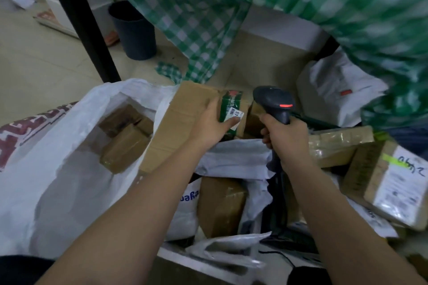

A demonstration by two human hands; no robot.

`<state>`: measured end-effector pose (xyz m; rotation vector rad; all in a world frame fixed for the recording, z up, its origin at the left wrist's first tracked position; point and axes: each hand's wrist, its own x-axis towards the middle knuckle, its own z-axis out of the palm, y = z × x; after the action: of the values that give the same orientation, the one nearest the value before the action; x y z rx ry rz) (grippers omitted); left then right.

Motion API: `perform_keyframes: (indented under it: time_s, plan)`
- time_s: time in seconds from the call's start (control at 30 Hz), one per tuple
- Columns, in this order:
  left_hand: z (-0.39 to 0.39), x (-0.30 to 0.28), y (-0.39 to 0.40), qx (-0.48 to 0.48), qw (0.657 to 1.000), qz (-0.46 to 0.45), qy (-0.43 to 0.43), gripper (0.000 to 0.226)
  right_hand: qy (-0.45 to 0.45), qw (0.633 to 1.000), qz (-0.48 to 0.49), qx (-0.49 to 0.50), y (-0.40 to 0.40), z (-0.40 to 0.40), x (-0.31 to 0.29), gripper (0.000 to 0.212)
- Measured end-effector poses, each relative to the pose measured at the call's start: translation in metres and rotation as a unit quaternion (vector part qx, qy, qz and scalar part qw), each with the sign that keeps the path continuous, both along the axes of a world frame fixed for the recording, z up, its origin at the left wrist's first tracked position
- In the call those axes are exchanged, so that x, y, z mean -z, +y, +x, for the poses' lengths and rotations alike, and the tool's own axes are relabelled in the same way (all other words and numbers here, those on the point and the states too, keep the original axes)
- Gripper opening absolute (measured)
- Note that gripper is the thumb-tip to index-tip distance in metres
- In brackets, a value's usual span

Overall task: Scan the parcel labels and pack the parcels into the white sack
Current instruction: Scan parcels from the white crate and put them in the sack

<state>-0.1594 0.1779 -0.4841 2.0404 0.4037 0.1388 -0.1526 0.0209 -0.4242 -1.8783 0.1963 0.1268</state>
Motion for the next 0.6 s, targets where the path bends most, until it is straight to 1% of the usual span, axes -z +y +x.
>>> perform_keyframes:
  time_s: [0.07,0.13,0.2,0.27,0.33,0.4,0.47,0.6]
  plan:
    - [0.02,0.003,-0.016,0.002,0.999,0.036,0.014,0.081,0.012,1.0,0.01,0.012,-0.01,0.007,-0.001,0.022]
    - [0.038,0.005,-0.029,-0.03,0.994,0.088,0.062,0.091,0.034,0.999,0.035,0.017,-0.017,0.012,-0.001,0.019]
    - [0.051,0.0,-0.038,-0.059,0.985,0.121,0.108,0.103,0.052,0.996,0.065,0.023,-0.02,0.017,0.0,0.018]
    - [0.06,0.001,-0.044,-0.074,0.976,0.141,0.15,0.106,0.058,0.994,0.085,0.032,-0.022,0.021,0.005,0.019]
    - [0.063,0.004,-0.047,-0.09,0.97,0.145,0.174,0.099,0.066,0.993,0.091,0.03,-0.024,0.024,0.01,0.021]
    - [0.066,0.009,-0.047,-0.111,0.969,0.141,0.169,0.086,0.074,0.993,0.09,0.023,-0.028,0.025,0.015,0.022]
    - [0.066,0.011,-0.047,-0.122,0.969,0.144,0.161,0.077,0.073,0.993,0.092,0.021,-0.031,0.025,0.018,0.023]
    - [0.058,0.002,-0.045,-0.133,0.972,0.124,0.149,0.076,0.077,0.993,0.091,0.023,-0.038,0.023,0.023,0.022]
